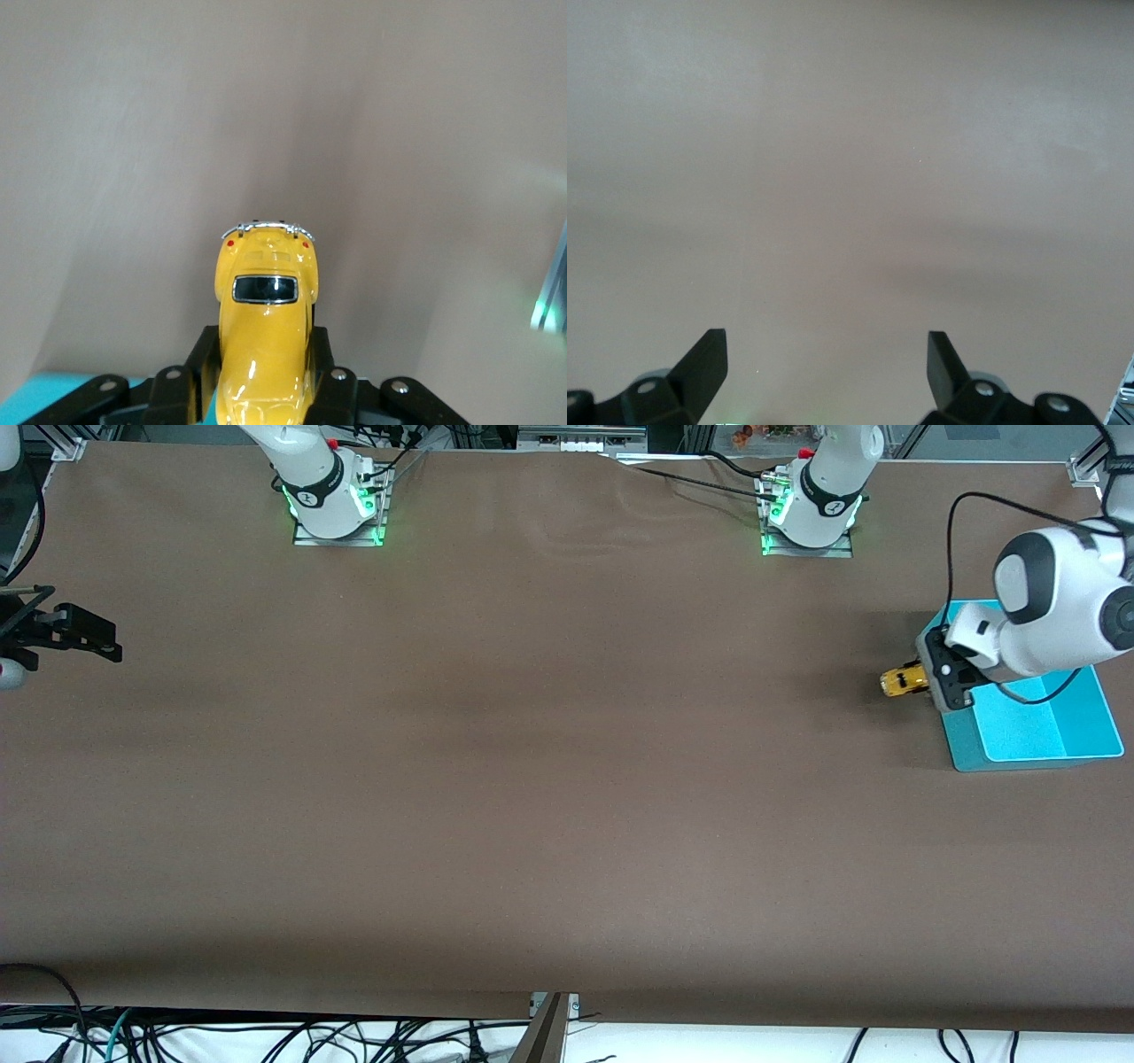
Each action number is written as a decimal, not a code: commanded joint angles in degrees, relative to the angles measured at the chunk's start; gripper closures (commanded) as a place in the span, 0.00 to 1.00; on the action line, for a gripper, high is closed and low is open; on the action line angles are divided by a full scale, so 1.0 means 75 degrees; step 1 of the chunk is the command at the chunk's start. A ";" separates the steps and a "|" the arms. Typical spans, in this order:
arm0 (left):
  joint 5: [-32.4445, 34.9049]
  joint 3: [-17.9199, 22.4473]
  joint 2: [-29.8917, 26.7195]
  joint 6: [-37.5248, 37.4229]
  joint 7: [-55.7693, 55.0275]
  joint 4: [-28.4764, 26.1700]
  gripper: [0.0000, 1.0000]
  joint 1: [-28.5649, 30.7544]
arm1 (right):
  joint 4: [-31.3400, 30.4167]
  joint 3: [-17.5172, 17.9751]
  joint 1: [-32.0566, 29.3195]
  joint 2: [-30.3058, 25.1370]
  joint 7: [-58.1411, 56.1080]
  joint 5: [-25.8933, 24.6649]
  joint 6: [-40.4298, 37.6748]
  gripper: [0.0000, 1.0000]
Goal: Wind and store yellow beetle car
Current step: 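Lift the car off the table with the left gripper, then carry the car over the blue bin and lower it inside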
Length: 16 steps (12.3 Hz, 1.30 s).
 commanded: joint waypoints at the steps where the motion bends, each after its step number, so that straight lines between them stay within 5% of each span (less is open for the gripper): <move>1: 0.0509 -0.0043 -0.0168 -0.0488 0.1140 0.0355 1.00 0.0457 | 0.0027 0.0046 -0.0022 -0.0027 0.0062 -0.0008 -0.0101 0.00; 6: 0.2207 0.0576 0.0299 0.0340 0.2106 0.0286 1.00 0.0833 | 0.0027 0.0046 -0.0022 -0.0027 0.0062 -0.0008 -0.0101 0.00; 16: 0.2221 0.1175 0.1543 0.2756 0.2469 -0.1271 1.00 0.1689 | 0.0027 0.0035 -0.0022 -0.0015 0.0062 -0.0008 -0.0101 0.00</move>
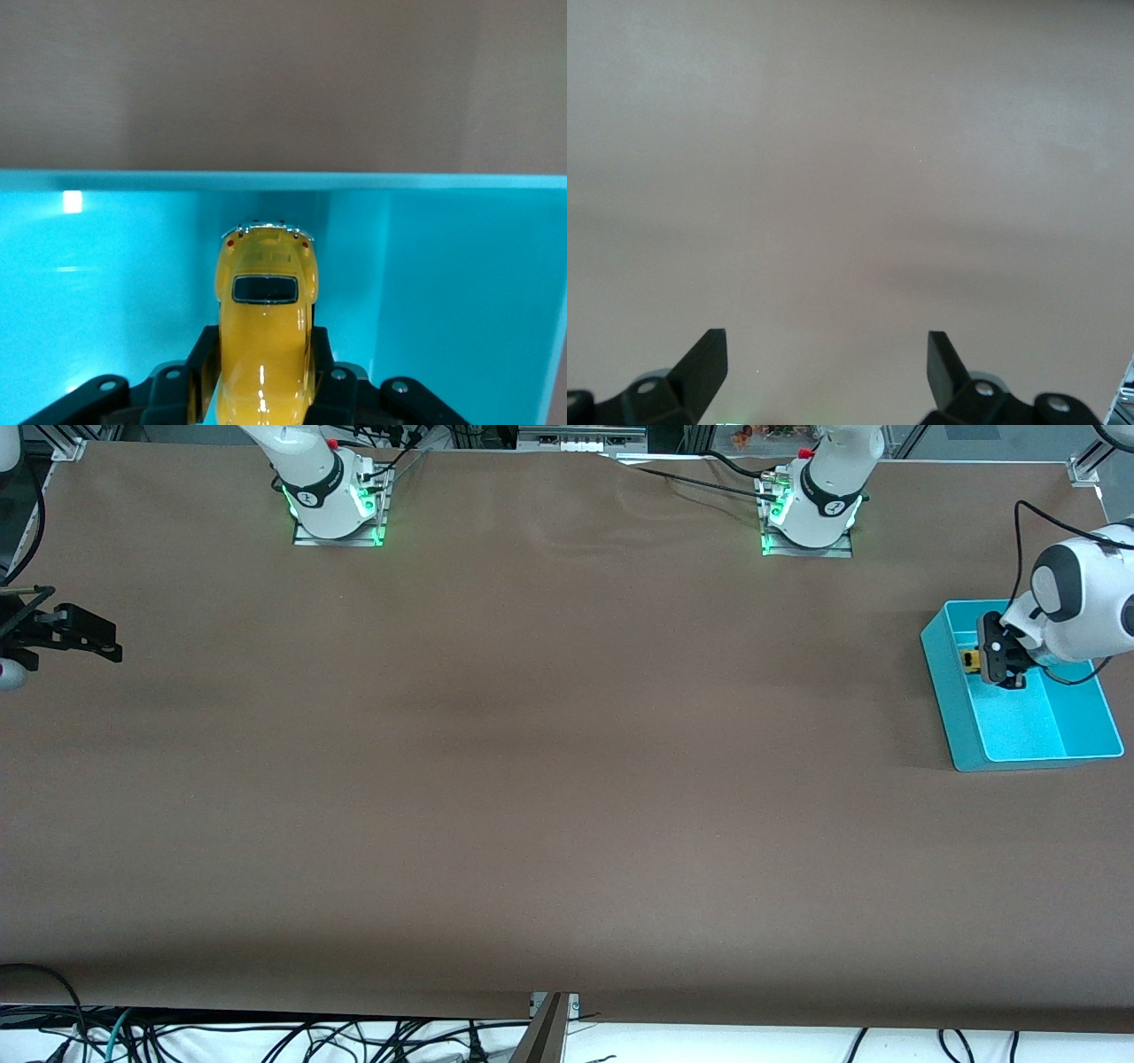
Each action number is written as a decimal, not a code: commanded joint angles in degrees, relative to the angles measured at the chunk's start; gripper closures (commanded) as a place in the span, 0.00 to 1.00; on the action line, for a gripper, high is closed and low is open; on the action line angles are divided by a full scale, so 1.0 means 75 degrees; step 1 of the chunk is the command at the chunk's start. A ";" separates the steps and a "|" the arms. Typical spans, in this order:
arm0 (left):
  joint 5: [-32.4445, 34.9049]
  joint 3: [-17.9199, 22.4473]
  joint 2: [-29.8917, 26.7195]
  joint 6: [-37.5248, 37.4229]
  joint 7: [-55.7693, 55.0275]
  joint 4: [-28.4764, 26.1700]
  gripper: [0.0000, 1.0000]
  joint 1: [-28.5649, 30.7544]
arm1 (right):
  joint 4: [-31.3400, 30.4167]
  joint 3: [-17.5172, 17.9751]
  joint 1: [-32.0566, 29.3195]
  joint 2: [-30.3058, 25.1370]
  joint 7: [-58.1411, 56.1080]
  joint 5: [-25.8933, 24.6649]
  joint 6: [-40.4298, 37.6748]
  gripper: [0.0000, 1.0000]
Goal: Wind and store yellow beetle car
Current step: 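Carry the car over the blue bin and lower it inside, then open the left gripper to release the car in the bin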
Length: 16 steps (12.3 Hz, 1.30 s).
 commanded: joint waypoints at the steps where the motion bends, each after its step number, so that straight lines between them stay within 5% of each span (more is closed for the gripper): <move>1: 0.0167 0.0107 -0.0141 0.0270 0.0187 -0.0462 1.00 0.0070 | 0.0027 0.0035 -0.0021 -0.0020 0.0062 -0.0008 -0.0098 0.00; 4: 0.0156 0.0108 -0.0199 0.0258 0.0141 -0.0462 1.00 0.0058 | 0.0027 0.0035 -0.0033 -0.0020 0.0062 0.0004 -0.0098 0.00; 5: 0.0156 0.0108 -0.0327 0.0247 0.0024 -0.0462 0.78 0.0058 | 0.0027 0.0035 -0.0021 -0.0020 0.0062 -0.0008 -0.0098 0.00; 6: 0.0156 0.0108 -0.0468 0.0212 -0.0058 -0.0451 0.02 0.0035 | 0.0027 0.0035 -0.0033 -0.0020 0.0062 0.0004 -0.0110 0.00; 12: 0.0039 0.0072 -0.1219 0.0269 -0.0432 -0.0404 0.00 -0.0924 | 0.0027 0.0047 -0.0021 -0.0020 0.0062 -0.0008 -0.0098 0.00; 16: -0.0217 -0.0056 -0.2073 0.0165 -0.2071 -0.0042 0.00 -0.1768 | 0.0027 0.0035 -0.0033 -0.0020 0.0062 0.0004 -0.0110 0.00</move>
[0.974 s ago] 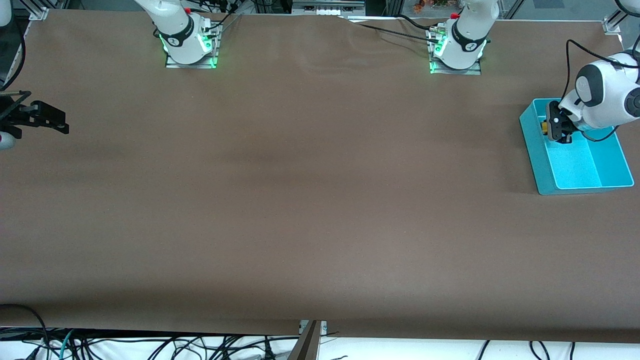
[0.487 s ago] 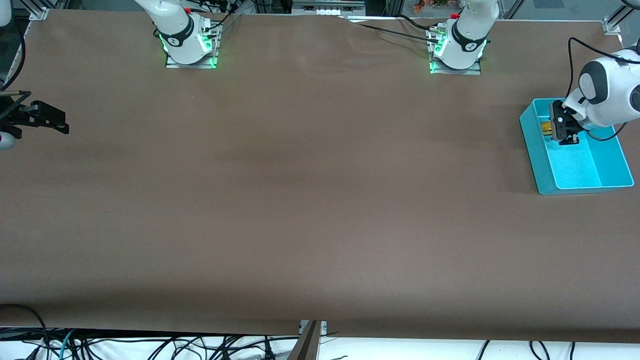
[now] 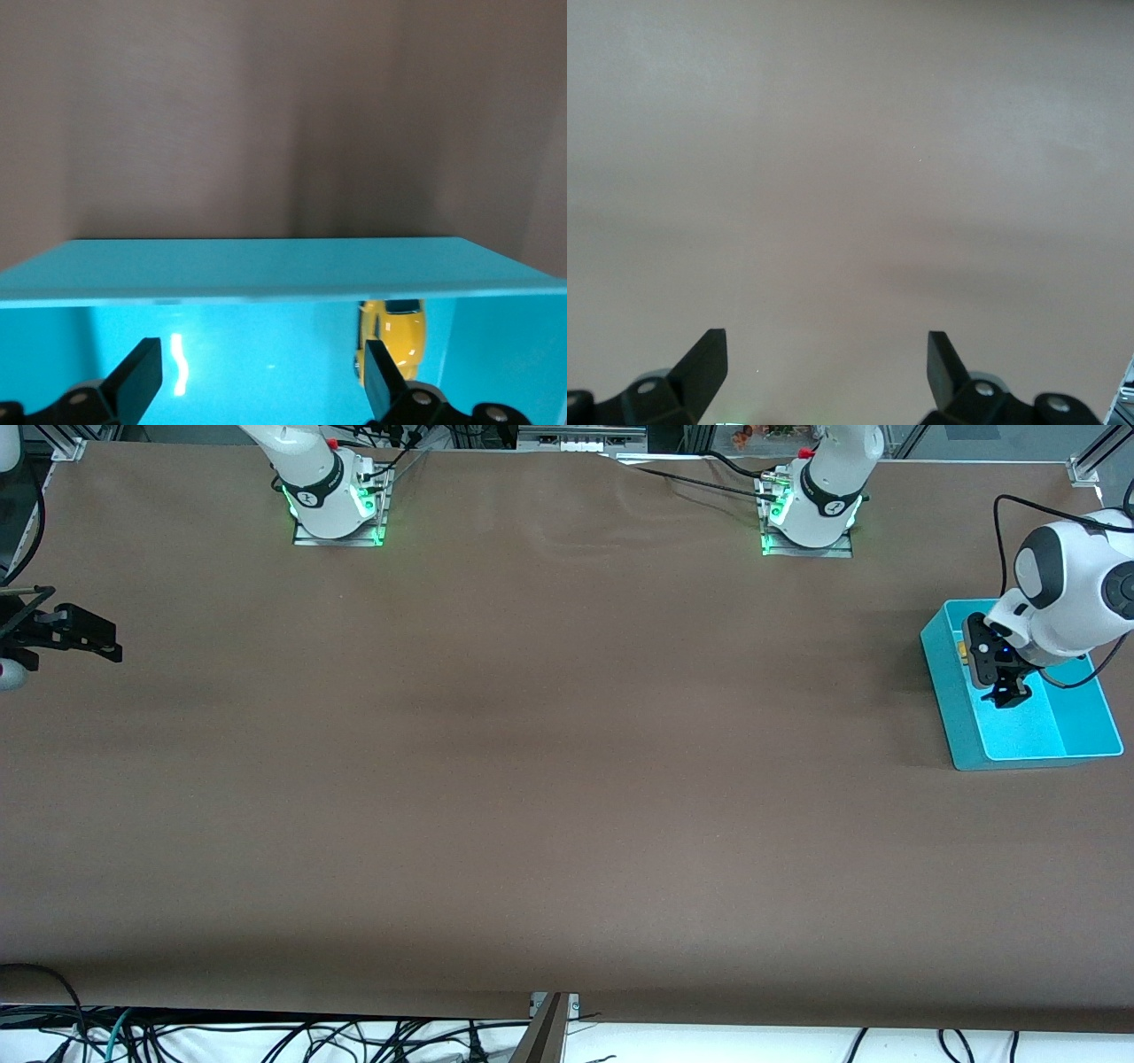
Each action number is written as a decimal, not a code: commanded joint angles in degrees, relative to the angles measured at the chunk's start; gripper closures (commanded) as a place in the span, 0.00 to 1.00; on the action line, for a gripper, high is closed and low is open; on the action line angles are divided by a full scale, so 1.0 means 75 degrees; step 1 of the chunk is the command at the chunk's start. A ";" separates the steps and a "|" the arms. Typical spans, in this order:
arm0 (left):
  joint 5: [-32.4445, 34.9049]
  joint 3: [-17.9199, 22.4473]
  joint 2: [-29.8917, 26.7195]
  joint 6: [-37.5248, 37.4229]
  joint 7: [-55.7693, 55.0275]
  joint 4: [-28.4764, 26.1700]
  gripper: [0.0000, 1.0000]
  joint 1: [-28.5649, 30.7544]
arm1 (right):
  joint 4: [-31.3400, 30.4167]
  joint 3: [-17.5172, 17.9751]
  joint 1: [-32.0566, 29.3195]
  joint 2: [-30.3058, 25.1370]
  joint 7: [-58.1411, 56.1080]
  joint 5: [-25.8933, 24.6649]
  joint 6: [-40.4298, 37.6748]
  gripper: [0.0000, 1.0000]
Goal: Wind and store yellow beetle car
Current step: 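Open the left gripper to release the car in the bin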
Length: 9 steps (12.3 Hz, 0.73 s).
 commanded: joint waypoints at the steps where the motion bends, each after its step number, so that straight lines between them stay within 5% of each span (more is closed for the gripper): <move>1: -0.0705 -0.0064 -0.0790 -0.0373 -0.0702 0.0334 0.00 -0.0455 | 0.0027 0.0035 -0.0032 -0.0022 0.0062 0.0004 -0.0093 0.00; 5: -0.2420 -0.0065 -0.1074 -0.2223 -0.2043 0.2440 0.00 -0.1193 | 0.0027 0.0035 -0.0032 -0.0010 0.0062 0.0004 -0.0105 0.00; 9: -0.2350 -0.0580 -0.1693 -0.2927 -0.4940 0.2856 0.00 -0.1312 | 0.0027 0.0023 -0.0055 -0.0010 0.0062 0.0004 -0.0093 0.00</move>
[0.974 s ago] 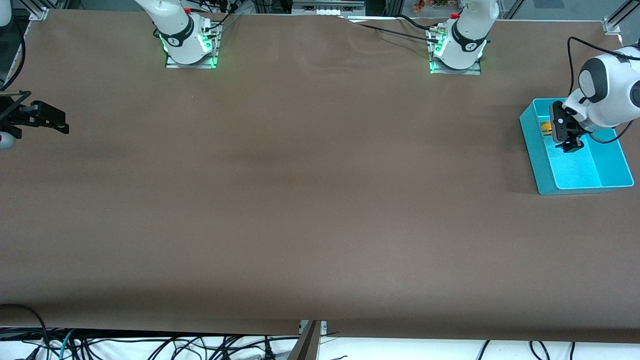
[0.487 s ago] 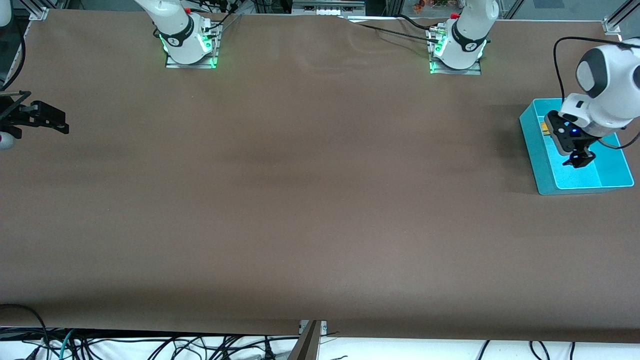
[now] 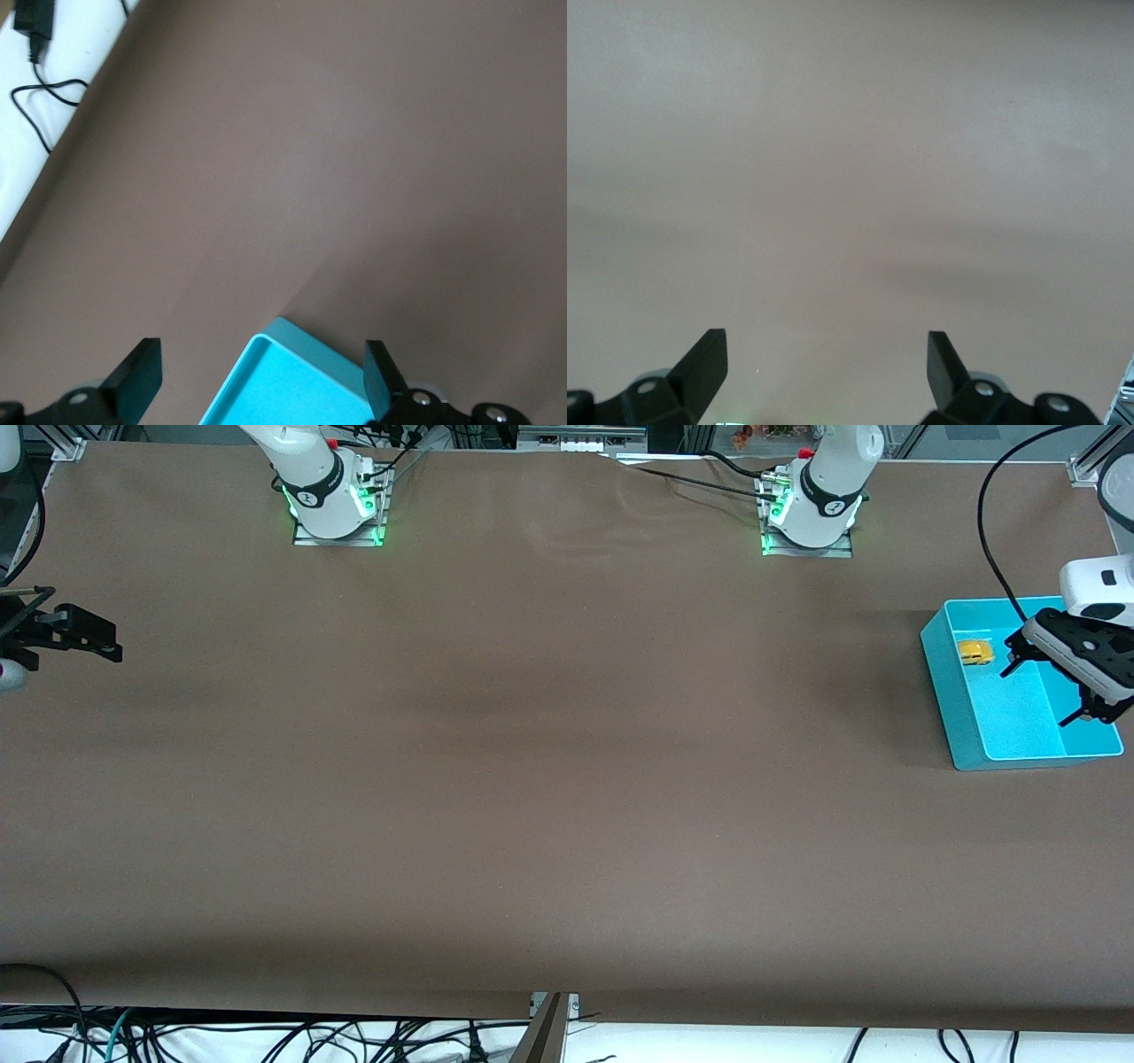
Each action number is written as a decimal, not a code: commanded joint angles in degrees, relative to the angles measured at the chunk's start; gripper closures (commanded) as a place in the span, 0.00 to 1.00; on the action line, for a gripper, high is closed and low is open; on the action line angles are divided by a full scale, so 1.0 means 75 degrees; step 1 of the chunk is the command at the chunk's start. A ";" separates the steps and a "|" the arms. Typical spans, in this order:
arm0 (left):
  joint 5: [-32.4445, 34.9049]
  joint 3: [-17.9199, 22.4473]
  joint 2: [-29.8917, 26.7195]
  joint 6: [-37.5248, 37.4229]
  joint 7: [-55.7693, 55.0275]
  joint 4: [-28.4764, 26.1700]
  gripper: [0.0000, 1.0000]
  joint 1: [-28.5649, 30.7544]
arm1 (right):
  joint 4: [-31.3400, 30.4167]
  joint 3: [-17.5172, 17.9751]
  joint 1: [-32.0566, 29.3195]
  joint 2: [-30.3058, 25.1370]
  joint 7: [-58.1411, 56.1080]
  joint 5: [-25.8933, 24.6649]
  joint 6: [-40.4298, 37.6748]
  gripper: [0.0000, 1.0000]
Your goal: Wind and store yellow beetle car
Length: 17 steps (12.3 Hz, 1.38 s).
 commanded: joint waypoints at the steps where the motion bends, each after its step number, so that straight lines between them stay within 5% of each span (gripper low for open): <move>1: -0.0177 -0.0144 -0.0328 -0.0897 -0.1285 0.0345 0.00 -0.0050 | 0.0016 0.0028 -0.0051 -0.0018 0.0062 0.0004 -0.0090 0.00; 6: -0.0107 -0.1420 -0.0306 -0.3513 -0.5610 0.2079 0.00 -0.0168 | 0.0016 0.0028 -0.0051 -0.0018 0.0062 0.0004 -0.0101 0.00; 17: -0.0084 -0.0848 0.0234 -0.3597 -0.7946 0.2468 0.00 -0.1012 | 0.0016 0.0028 -0.0039 -0.0018 0.0062 0.0004 -0.0090 0.00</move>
